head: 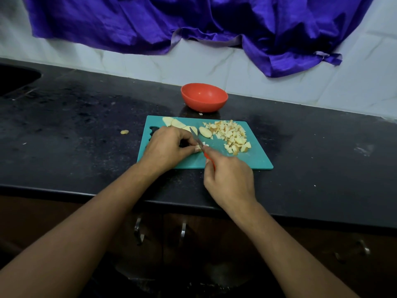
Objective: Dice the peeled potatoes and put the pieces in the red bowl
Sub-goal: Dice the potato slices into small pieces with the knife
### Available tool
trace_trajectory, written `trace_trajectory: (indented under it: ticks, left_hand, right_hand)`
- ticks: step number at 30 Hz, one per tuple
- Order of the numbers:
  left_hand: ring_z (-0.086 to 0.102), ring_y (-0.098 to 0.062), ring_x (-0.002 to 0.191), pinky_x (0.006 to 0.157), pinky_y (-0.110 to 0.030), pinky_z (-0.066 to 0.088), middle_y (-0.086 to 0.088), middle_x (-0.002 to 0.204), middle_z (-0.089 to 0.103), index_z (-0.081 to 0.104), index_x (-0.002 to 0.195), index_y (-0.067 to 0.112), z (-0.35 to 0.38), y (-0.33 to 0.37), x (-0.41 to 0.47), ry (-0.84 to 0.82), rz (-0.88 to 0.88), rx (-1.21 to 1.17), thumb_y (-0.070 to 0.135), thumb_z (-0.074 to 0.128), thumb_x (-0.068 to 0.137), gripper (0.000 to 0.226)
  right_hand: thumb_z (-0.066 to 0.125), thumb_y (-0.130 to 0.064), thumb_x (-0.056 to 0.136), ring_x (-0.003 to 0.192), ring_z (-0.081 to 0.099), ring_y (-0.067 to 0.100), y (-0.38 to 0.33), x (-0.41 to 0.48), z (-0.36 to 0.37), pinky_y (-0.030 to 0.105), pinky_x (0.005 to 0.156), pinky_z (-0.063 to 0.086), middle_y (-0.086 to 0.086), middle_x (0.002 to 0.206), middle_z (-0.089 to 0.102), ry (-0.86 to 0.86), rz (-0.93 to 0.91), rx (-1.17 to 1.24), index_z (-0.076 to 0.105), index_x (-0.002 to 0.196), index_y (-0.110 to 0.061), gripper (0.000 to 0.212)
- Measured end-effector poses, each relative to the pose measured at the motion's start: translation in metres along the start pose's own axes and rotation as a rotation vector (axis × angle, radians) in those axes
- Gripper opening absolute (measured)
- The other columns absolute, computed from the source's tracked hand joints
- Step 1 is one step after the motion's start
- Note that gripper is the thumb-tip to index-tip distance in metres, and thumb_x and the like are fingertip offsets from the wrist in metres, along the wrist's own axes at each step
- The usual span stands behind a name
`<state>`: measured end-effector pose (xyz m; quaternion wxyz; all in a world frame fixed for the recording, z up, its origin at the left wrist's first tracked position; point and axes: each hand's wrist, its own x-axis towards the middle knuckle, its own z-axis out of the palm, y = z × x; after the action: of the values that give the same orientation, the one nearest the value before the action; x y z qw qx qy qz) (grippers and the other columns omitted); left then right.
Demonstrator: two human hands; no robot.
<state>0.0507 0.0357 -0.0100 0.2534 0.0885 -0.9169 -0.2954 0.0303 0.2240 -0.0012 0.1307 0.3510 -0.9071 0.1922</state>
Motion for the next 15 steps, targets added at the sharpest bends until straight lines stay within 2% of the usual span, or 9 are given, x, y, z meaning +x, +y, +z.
trace_trajectory:
  ticks: [3,7,9,12,15]
  left_hand:
    - [0.065,0.004,0.083,0.087,-0.031,0.057,0.034,0.075,0.060,0.082,0.087,0.031,0.000,0.003,0.000,0.012,0.020,0.007,0.032,0.086,0.081,0.007]
    - [0.067,0.000,0.085,0.087,-0.036,0.058,0.025,0.083,0.071,0.081,0.087,0.032,0.000,0.002,-0.001,0.022,0.014,0.013,0.036,0.086,0.080,0.010]
    - [0.068,-0.001,0.085,0.086,-0.037,0.058,0.020,0.087,0.075,0.081,0.087,0.031,0.001,0.001,0.000,0.029,0.001,0.013,0.038,0.086,0.080,0.011]
    - [0.066,-0.002,0.085,0.085,-0.037,0.058,0.020,0.088,0.075,0.081,0.087,0.032,-0.001,0.001,0.000,0.035,-0.006,0.016,0.037,0.086,0.080,0.010]
    - [0.066,-0.001,0.084,0.084,-0.036,0.058,0.019,0.087,0.075,0.081,0.088,0.031,0.000,0.002,-0.001,0.029,-0.002,0.020,0.037,0.088,0.079,0.013]
  right_hand:
    - [0.044,-0.032,0.104,0.060,0.054,0.013,0.000,-0.002,0.001,0.031,0.054,0.040,-0.005,0.072,0.061,-0.005,-0.023,-0.073,0.049,0.150,-0.033,0.046]
    - [0.044,-0.030,0.103,0.072,0.062,0.019,0.005,-0.004,-0.005,0.034,0.061,0.048,-0.003,0.080,0.065,-0.076,-0.078,-0.122,0.048,0.150,-0.030,0.046]
    - [0.045,-0.032,0.104,0.071,0.060,0.017,0.011,-0.007,-0.010,0.035,0.062,0.048,-0.003,0.080,0.066,-0.092,-0.089,-0.126,0.050,0.148,-0.033,0.045]
    - [0.049,-0.037,0.103,0.065,0.052,0.007,0.023,-0.008,-0.016,0.026,0.058,0.038,-0.011,0.087,0.067,-0.102,0.007,0.033,0.055,0.144,-0.042,0.041]
    - [0.053,-0.036,0.102,0.058,0.053,0.007,0.028,-0.004,-0.018,0.019,0.051,0.032,-0.013,0.089,0.070,-0.017,0.080,0.183,0.057,0.142,-0.042,0.040]
